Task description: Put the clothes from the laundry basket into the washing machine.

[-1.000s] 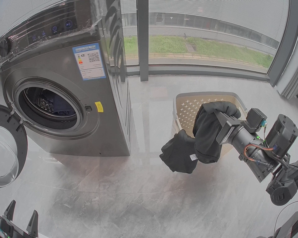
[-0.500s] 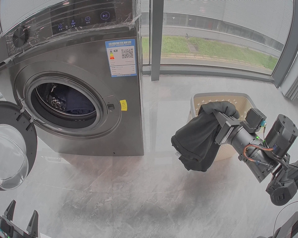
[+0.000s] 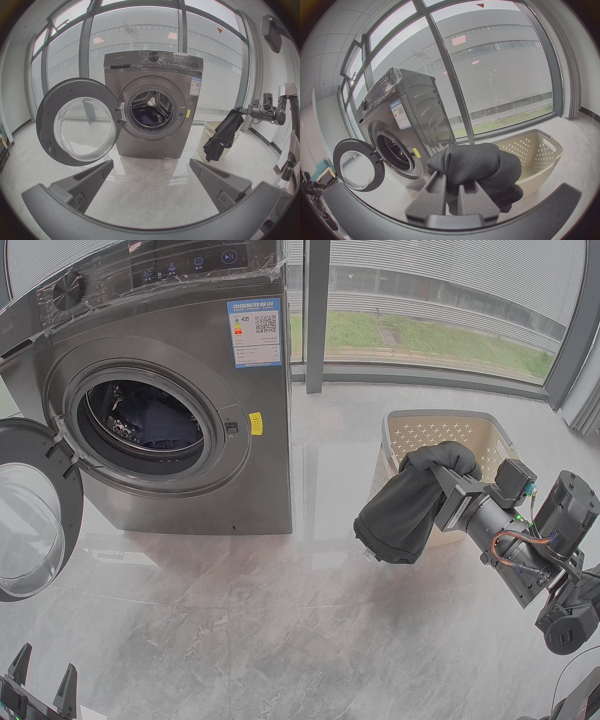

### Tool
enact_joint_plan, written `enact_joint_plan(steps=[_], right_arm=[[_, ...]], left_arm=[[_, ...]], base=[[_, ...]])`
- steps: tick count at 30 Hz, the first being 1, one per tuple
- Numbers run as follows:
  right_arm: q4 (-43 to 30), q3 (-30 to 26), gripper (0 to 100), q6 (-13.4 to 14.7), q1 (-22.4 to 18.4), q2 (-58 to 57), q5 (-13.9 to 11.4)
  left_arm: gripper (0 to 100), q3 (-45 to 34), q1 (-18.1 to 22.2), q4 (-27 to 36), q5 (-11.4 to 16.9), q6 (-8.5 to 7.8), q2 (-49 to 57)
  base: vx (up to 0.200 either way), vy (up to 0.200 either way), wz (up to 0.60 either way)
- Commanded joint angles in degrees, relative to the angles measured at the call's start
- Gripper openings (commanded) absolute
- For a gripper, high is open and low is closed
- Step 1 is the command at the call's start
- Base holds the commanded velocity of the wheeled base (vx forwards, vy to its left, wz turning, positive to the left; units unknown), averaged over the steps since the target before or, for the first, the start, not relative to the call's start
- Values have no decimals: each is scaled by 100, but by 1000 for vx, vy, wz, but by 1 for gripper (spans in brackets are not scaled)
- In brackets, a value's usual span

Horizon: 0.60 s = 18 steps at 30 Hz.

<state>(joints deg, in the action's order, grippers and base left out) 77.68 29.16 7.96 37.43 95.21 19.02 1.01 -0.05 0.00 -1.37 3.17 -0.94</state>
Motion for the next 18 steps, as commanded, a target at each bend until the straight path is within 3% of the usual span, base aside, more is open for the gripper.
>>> enact_joint_plan(steps=[1, 3, 18], right_arm=[[2, 2, 0, -5, 2, 6, -3], [2, 2, 0, 4, 2, -2, -3], [2, 2, 0, 4, 2, 6, -3]], left_arm=[[100, -84, -4, 0, 5, 8, 76], [100, -84, -4, 0, 5, 8, 76], [100, -84, -4, 0, 5, 26, 76]], base=[[0, 0, 0], [0, 0, 0], [0, 200, 0]])
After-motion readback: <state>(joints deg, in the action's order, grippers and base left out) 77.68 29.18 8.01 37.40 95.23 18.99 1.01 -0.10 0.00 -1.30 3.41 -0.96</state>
